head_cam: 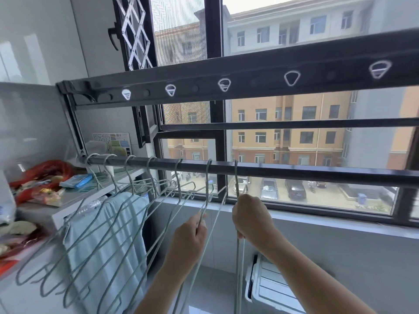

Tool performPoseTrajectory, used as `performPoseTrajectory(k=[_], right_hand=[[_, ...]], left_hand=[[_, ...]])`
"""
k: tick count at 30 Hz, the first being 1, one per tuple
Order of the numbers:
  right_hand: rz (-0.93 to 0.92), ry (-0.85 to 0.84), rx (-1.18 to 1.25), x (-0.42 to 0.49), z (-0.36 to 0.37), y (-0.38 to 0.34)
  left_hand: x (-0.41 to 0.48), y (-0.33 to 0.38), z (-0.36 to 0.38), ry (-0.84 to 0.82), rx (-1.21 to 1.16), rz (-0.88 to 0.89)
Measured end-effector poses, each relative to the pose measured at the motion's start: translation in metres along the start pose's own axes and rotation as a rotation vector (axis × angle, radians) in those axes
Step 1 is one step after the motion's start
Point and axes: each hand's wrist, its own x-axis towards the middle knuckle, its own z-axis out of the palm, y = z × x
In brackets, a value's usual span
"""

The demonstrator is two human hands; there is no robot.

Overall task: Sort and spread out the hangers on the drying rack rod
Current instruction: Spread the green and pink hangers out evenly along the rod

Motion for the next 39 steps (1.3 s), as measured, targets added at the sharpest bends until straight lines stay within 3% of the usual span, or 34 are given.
performPoseTrajectory(k=[9,14,20,24,26,28,39], right_hand=[[0.03,0.0,-0.003,-0.002,0.003,0.003],[-0.062,0.065,0.073,-0.01,-0.001,0.003],[-0.128,0.056,0.008,-0.033,-0.011,0.015],[-0.096,0.048,0.013,-0.061,-0.018,0.047],[-0.073,0.073,0.04,-0.076,-0.027,0.065],[-0.056,0.109,0.061,-0.092,-0.041,0.081],[0.073,0.251,0.116,-0.234,-0.194,0.2]], left_hand=[[0.0,-0.004,0.0,0.039,-0.01,0.001],[-0.001,-0.01,-0.002,0.027,0.005,0.021],[-0.01,0.003,-0.018,-0.125,0.133,-0.119],[-0.027,0.048,-0.044,0.037,0.282,-0.027],[-0.04,0.085,-0.055,0.136,0.198,0.137],[-0.053,0.123,-0.056,0.133,0.042,0.235],[-0.108,0.289,0.111,-0.23,-0.536,0.193]])
